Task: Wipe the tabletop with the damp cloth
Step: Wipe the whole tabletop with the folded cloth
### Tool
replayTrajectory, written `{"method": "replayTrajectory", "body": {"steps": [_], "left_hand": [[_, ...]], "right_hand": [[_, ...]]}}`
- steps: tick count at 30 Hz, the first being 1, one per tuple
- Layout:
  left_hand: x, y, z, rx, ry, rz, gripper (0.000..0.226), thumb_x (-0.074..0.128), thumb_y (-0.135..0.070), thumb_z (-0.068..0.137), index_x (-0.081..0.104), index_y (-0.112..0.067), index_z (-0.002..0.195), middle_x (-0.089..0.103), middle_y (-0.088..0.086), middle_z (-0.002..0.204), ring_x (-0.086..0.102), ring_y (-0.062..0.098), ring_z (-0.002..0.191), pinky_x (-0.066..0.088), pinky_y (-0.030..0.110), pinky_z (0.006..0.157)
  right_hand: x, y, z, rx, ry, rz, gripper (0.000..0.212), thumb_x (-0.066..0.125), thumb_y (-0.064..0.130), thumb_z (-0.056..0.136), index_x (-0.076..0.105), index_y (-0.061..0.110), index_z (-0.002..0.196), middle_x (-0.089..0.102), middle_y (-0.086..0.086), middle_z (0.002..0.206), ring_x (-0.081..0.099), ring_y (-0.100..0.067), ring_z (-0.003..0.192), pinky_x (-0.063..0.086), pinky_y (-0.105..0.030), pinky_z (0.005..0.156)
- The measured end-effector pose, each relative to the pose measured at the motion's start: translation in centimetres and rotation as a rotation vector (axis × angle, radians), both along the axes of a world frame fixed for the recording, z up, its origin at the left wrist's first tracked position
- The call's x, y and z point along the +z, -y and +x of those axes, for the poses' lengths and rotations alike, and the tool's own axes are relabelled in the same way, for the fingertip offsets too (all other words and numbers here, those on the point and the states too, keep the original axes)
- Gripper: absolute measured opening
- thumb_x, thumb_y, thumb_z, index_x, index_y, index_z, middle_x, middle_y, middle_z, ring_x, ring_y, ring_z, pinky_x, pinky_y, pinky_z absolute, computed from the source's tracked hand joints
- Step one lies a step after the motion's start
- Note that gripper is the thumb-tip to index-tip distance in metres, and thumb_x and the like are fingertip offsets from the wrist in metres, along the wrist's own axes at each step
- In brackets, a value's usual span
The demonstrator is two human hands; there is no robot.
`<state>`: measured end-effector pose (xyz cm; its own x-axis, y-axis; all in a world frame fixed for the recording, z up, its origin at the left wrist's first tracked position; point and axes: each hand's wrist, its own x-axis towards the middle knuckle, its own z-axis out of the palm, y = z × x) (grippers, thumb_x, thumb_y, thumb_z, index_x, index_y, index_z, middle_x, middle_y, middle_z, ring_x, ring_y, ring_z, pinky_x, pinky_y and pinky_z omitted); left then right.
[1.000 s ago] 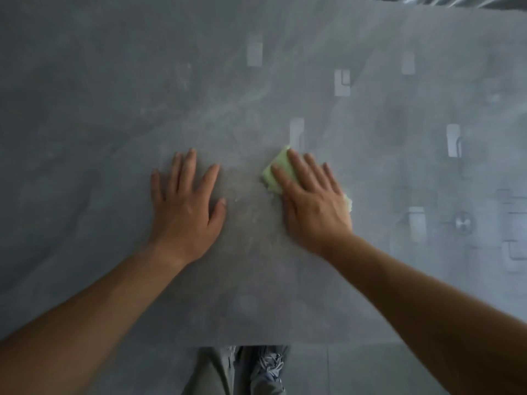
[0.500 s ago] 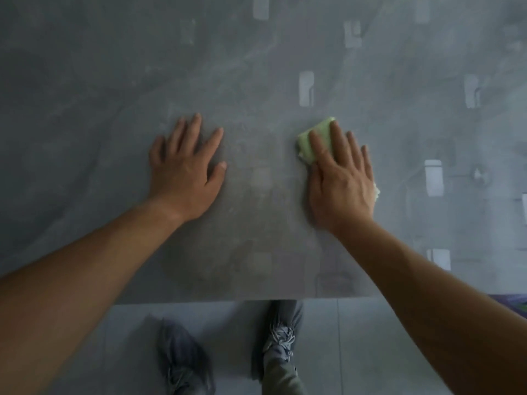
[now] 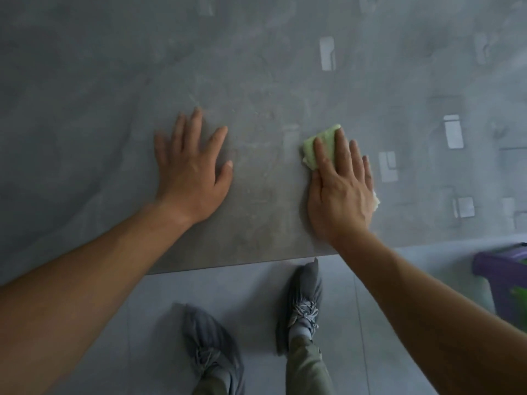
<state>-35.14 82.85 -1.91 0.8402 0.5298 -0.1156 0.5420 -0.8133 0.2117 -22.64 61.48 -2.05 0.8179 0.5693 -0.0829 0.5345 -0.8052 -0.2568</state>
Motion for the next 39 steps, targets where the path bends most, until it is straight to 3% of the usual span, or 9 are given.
{"method": "replayTrajectory", "body": {"steps": [5,7,12,19,26,31,33,37,39], "left_hand": [[-0.2,1.0,-2.2,-0.030,-0.031,-0.037,0.059,0.039,-0.047,0.090,0.038,-0.029,0.146,0.015,0.014,0.162,0.012,0.037,0.148,0.006,0.064,0.115],[-0.3,0.9,-2.8,-0.062,-0.058,-0.037,0.058,0.039,-0.047,0.093,0.033,-0.032,0.149,0.011,0.011,0.164,0.007,0.035,0.150,0.005,0.062,0.116],[0.0,0.2,-2.9,-0.086,-0.095,-0.015,0.055,0.040,-0.045,0.097,0.029,-0.038,0.150,0.009,0.006,0.165,0.007,0.030,0.150,0.010,0.057,0.117],[-0.2,0.0,-2.8,-0.095,-0.100,-0.017,0.053,0.034,-0.039,0.099,0.027,-0.037,0.151,0.006,0.005,0.165,0.005,0.030,0.150,0.011,0.058,0.115],[-0.1,-0.9,-2.8,-0.098,-0.053,-0.009,0.049,0.037,-0.036,0.098,0.036,-0.033,0.147,0.018,0.002,0.162,0.015,0.027,0.148,0.018,0.053,0.112],[0.2,-2.0,-3.0,-0.128,0.014,-0.002,0.053,0.037,-0.034,0.087,0.049,-0.026,0.138,0.035,0.004,0.155,0.032,0.027,0.139,0.025,0.046,0.101],[0.1,-2.7,-3.0,-0.109,0.043,-0.018,0.052,0.038,-0.030,0.085,0.052,-0.025,0.134,0.037,0.006,0.154,0.036,0.029,0.135,0.026,0.045,0.100],[-0.1,-3.9,-2.8,-0.091,0.034,-0.049,0.050,0.040,-0.029,0.089,0.048,-0.024,0.137,0.030,0.008,0.158,0.030,0.030,0.139,0.023,0.044,0.104],[0.1,-4.5,-2.7,-0.080,0.020,-0.053,0.048,0.045,-0.030,0.092,0.045,-0.025,0.140,0.025,0.008,0.160,0.027,0.030,0.141,0.023,0.045,0.106]], "right_hand": [[-0.4,0.7,-6.9,0.387,0.027,0.039,0.058,0.052,0.029,0.095,0.040,0.030,0.152,0.026,-0.006,0.164,0.023,-0.035,0.150,0.020,-0.053,0.121],[-0.5,1.0,-5.4,0.377,0.053,0.045,0.055,0.051,0.030,0.096,0.043,0.030,0.150,0.029,-0.006,0.163,0.026,-0.035,0.149,0.021,-0.052,0.121],[-0.2,-0.9,-5.1,-0.017,0.008,0.031,0.057,0.038,0.033,0.096,0.036,0.033,0.153,0.021,-0.004,0.166,0.020,-0.034,0.151,0.015,-0.047,0.124],[-0.2,-0.3,-10.3,0.412,0.014,0.024,0.056,0.045,0.031,0.097,0.039,0.031,0.152,0.024,-0.004,0.165,0.021,-0.033,0.151,0.017,-0.050,0.123],[0.0,-6.3,-4.4,-0.001,-0.030,-0.008,0.059,0.036,0.033,0.098,0.026,0.035,0.156,0.011,-0.003,0.168,0.010,-0.031,0.154,0.006,-0.043,0.125],[-0.3,-5.0,-8.7,0.442,0.026,-0.018,0.057,0.046,0.032,0.097,0.035,0.033,0.154,0.023,-0.003,0.165,0.020,-0.033,0.152,0.015,-0.048,0.124],[-0.5,-5.7,-5.1,0.372,0.043,-0.021,0.055,0.042,0.033,0.099,0.035,0.034,0.154,0.023,-0.003,0.165,0.020,-0.033,0.151,0.014,-0.047,0.124],[-0.2,-9.0,1.4,-0.032,-0.012,-0.025,0.055,0.034,0.034,0.101,0.027,0.037,0.155,0.013,-0.001,0.167,0.012,-0.030,0.154,0.006,-0.042,0.125],[0.1,-9.9,0.3,-0.012,-0.001,-0.041,0.055,0.030,0.036,0.102,0.024,0.036,0.156,0.011,-0.002,0.168,0.010,-0.031,0.154,0.006,-0.043,0.125]]}}
